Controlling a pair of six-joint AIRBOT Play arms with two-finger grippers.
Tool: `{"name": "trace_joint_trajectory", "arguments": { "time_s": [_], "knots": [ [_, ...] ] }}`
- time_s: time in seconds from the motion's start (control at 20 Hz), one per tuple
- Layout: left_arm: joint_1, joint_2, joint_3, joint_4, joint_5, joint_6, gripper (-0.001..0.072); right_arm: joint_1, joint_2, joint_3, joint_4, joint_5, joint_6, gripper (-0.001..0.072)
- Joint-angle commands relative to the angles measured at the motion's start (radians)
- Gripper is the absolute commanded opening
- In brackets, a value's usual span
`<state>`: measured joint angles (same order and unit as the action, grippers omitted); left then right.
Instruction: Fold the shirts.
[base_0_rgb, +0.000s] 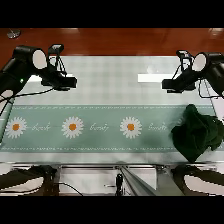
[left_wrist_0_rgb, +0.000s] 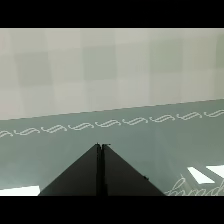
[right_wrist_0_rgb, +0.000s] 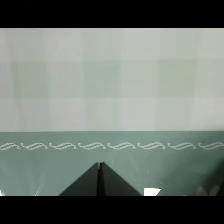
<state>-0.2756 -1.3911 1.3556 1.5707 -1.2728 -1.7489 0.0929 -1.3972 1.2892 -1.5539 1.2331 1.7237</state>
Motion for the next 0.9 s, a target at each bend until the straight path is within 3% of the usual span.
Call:
{"name": "trace_joint_trajectory", "arguments": {
  "time_s": [0.0,0.55,0.75,0.85],
  "knots": [
    [0.001,0.0,0.0,0.0,0.0,0.0,0.0016,0.0,0.0,0.001,0.0,0.0,0.0,0.0031],
    [0.001,0.0,0.0,0.0,0.0,0.0,0.0016,0.0,0.0,0.001,0.0,-0.006,0.0,0.003],
    [0.001,0.0,0.0,0.0,0.008,0.0,0.0016,0.0,0.0,0.001,0.0,-0.13,0.0,0.0031],
    [0.001,-0.001,0.0,0.0,0.089,0.0,0.0016,0.0,0.0,0.001,-0.006,-0.199,0.0,0.0031]
  ]
}}
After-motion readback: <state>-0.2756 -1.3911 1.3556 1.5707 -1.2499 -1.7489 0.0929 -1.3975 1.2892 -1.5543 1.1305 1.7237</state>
